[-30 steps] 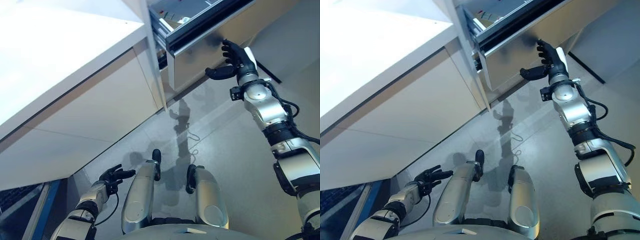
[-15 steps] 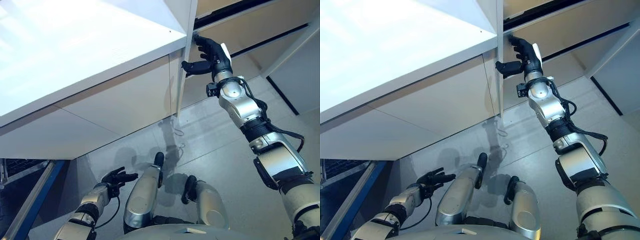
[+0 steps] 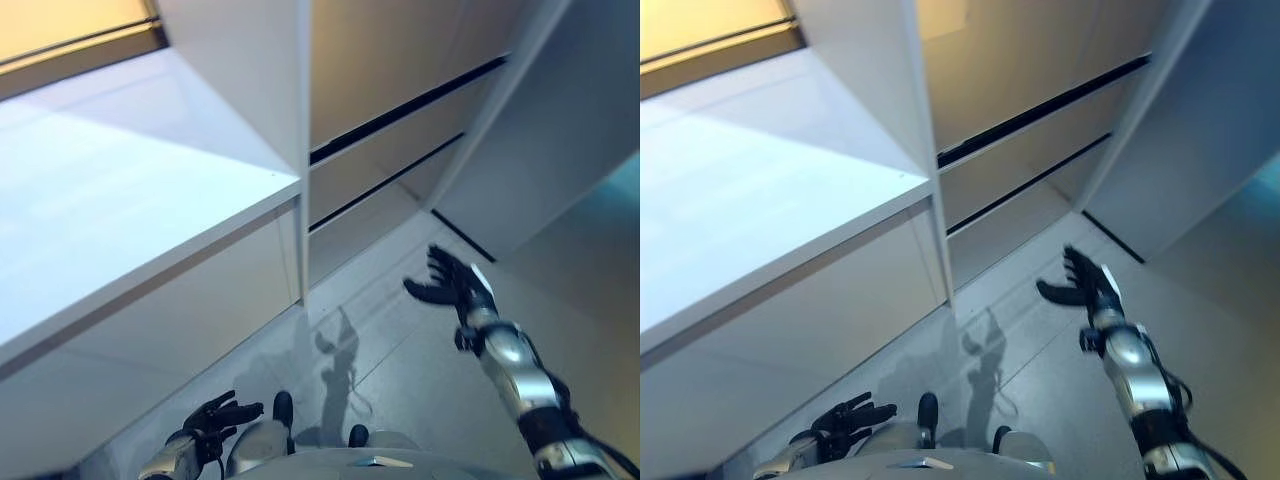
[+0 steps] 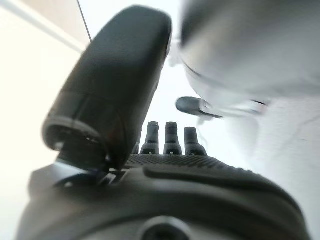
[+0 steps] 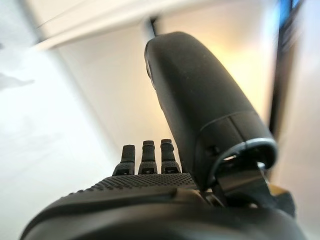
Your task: Put drinks into fridge and close the fridge
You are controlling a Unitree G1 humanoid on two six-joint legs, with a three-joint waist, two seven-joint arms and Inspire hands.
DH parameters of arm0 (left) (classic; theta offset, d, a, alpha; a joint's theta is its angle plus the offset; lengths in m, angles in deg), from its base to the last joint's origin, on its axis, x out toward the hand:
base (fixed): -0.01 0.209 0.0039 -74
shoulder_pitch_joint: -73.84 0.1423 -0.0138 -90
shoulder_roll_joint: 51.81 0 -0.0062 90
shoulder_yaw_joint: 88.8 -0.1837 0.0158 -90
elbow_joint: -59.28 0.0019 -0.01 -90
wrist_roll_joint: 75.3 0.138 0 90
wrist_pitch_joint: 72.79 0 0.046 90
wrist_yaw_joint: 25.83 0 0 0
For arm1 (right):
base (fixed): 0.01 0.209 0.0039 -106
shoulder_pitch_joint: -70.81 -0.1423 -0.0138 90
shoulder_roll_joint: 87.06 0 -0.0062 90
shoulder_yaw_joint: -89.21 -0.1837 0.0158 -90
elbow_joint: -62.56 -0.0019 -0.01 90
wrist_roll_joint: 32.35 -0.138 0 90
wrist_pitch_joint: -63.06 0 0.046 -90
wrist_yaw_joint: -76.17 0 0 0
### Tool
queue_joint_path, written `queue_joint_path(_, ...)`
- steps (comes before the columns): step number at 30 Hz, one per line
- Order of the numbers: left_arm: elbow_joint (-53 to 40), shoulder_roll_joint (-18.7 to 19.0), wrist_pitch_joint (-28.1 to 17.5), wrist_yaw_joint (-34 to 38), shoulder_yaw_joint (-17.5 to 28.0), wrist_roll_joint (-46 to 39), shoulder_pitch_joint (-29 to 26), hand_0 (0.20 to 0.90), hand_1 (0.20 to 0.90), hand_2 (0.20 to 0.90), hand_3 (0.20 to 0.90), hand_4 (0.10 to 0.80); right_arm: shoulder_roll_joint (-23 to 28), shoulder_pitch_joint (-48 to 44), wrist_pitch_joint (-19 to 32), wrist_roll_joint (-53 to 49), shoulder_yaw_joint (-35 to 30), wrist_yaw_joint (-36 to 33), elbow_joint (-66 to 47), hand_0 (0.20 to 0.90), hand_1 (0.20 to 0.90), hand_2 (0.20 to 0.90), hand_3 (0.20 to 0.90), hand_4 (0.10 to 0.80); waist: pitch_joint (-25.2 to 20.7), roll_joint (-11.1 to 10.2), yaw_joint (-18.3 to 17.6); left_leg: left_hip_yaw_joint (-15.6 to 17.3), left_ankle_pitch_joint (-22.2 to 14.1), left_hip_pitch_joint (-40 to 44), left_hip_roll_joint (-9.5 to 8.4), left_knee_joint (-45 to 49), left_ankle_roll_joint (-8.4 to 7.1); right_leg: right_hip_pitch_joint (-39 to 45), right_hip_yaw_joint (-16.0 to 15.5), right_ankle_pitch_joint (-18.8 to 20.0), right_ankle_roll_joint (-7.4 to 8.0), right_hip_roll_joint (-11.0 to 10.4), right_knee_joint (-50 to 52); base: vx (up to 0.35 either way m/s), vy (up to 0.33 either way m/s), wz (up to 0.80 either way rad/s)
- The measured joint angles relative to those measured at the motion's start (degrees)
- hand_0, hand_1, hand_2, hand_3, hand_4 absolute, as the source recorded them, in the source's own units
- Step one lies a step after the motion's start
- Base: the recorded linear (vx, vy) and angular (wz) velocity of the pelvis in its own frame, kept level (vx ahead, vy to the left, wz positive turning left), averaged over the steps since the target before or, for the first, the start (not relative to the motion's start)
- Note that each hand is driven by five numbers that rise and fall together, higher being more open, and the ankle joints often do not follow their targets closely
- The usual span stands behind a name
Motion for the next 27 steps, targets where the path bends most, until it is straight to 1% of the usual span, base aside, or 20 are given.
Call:
queue_joint_path(1,0.3,0.0,-0.5,-0.8,0.0,0.0,-0.2,0.900,0.900,0.900,0.900,0.800,-0.2,2.1,-0.3,1.0,0.1,-1.1,3.2,0.900,0.900,0.900,0.900,0.800,-0.2,0.0,-1.2,0.3,0.0,0.9,0.05,-0.6,-0.03,1.1,0.5,0.5,0.02,0.1,-1.3,-0.089,-0.002,-0.38)
queue_joint_path(2,1.1,-0.2,-1.8,-2.3,0.0,-0.1,-0.2,0.900,0.900,0.900,0.900,0.800,-0.7,3.6,0.4,2.8,0.0,-1.6,8.2,0.900,0.900,0.900,0.900,0.800,-0.9,0.1,-2.2,0.7,0.1,1.7,0.12,-1.5,-0.08,1.3,0.9,0.6,0.05,0.2,-1.8,-0.065,-0.007,-0.20)
queue_joint_path(4,2.8,-0.3,-2.5,-4.1,-0.2,-0.1,-0.4,0.900,0.900,0.900,0.900,0.800,-2.0,4.7,1.2,4.2,-0.5,-1.6,16.8,0.900,0.900,0.900,0.900,0.800,-2.4,0.2,-3.0,1.2,0.3,2.2,0.22,-2.5,-0.19,1.3,1.2,0.8,0.00,0.3,-2.3,-0.045,-0.024,-0.15)
queue_joint_path(5,4.7,-0.6,-3.2,-5.7,-0.2,-0.1,-0.7,0.900,0.900,0.900,0.900,0.800,-3.0,5.5,0.5,5.0,-0.8,-0.4,24.7,0.900,0.900,0.900,0.900,0.800,-3.5,0.4,-3.2,1.5,0.4,2.5,0.33,-3.2,-0.29,1.4,1.5,0.8,-0.01,0.4,-2.6,-0.033,-0.031,-0.12)
queue_joint_path(7,6.4,-0.6,-3.6,-7.0,-0.4,0.1,-1.0,0.900,0.900,0.900,0.900,0.800,-4.0,6.6,0.3,6.5,-0.7,2.0,29.1,0.900,0.900,0.900,0.900,0.800,-3.5,0.6,-3.5,1.4,0.5,2.5,0.38,-3.2,-0.35,1.3,1.5,0.8,-0.08,0.5,-2.8,-0.012,-0.012,-0.04)
queue_joint_path(8,9.3,-0.6,-4.4,-8.2,-1.4,0.1,-2.1,0.900,0.900,0.900,0.900,0.800,-5.6,6.1,-0.2,8.6,-0.4,5.3,36.3,0.900,0.900,0.900,0.900,0.800,-3.7,0.6,-3.5,1.4,0.5,2.5,0.55,-3.2,-0.42,1.4,1.6,1.0,-0.20,0.7,-3.1,0.000,0.000,0.00)
queue_joint_path(9,10.6,-0.7,-4.5,-8.7,-1.8,0.1,-2.4,0.900,0.900,0.900,0.900,0.800,-6.7,6.1,-0.5,9.3,0.5,6.7,39.2,0.900,0.900,0.900,0.900,0.800,-3.7,0.7,-3.4,1.4,0.6,2.5,0.67,-3.2,-0.48,1.4,1.6,1.0,-0.30,0.8,-3.2,0.000,0.000,0.00)
queue_joint_path(10,11.8,-0.9,-4.6,-9.1,-1.9,0.8,-2.6,0.900,0.900,0.900,0.900,0.800,-7.6,6.2,-1.8,9.5,1.6,8.4,40.7,0.900,0.900,0.900,0.900,0.800,-3.7,0.8,-3.4,1.4,0.6,2.5,0.79,-3.2,-0.55,1.4,1.6,1.2,-0.37,0.9,-3.4,0.000,0.000,0.00)
queue_joint_path(12,14.0,-1.6,-5.7,-9.3,-2.0,1.3,-2.7,0.900,0.900,0.900,0.900,0.800,-8.7,6.0,-3.2,9.5,1.7,10.0,42.3,0.900,0.900,0.900,0.900,0.800,-3.9,1.2,-3.4,1.4,0.7,2.6,0.93,-3.2,-0.65,1.4,1.7,1.4,-0.52,1.0,-3.6,0.000,0.000,0.00)
queue_joint_path(15,14.7,-2.4,-6.8,-9.6,-3.0,1.3,-2.2,0.900,0.900,0.900,0.900,0.800,-8.3,5.8,-4.8,10.2,2.0,11.0,42.3,0.900,0.900,0.900,0.900,0.800,-4.3,1.8,-3.2,1.4,0.7,2.8,0.99,-3.2,-0.67,1.5,1.7,1.4,-0.54,1.0,-3.5,0.000,0.000,0.00)
queue_joint_path(20,15.2,-2.7,-7.0,-9.6,-3.0,1.3,-2.0,0.900,0.900,0.900,0.900,0.800,-7.3,4.6,-7.8,11.5,3.8,11.7,42.5,0.900,0.900,0.900,0.900,0.800,-5.4,2.4,-2.3,1.4,0.7,2.9,1.15,-3.2,-0.74,1.4,1.8,1.4,-0.54,1.1,-3.6,0.000,0.000,0.00)
queue_joint_path(27,15.2,-2.7,-6.9,-8.4,-3.0,1.2,-2.2,0.900,0.900,0.900,0.900,0.800,-7.5,4.4,-9.1,11.5,4.2,12.1,42.5,0.900,0.900,0.900,0.900,0.800,-5.7,1.9,-2.1,1.6,0.8,3.0,1.08,-3.2,-0.75,1.4,2.1,1.4,-0.55,1.1,-3.6,0.000,-0.002,-0.01)
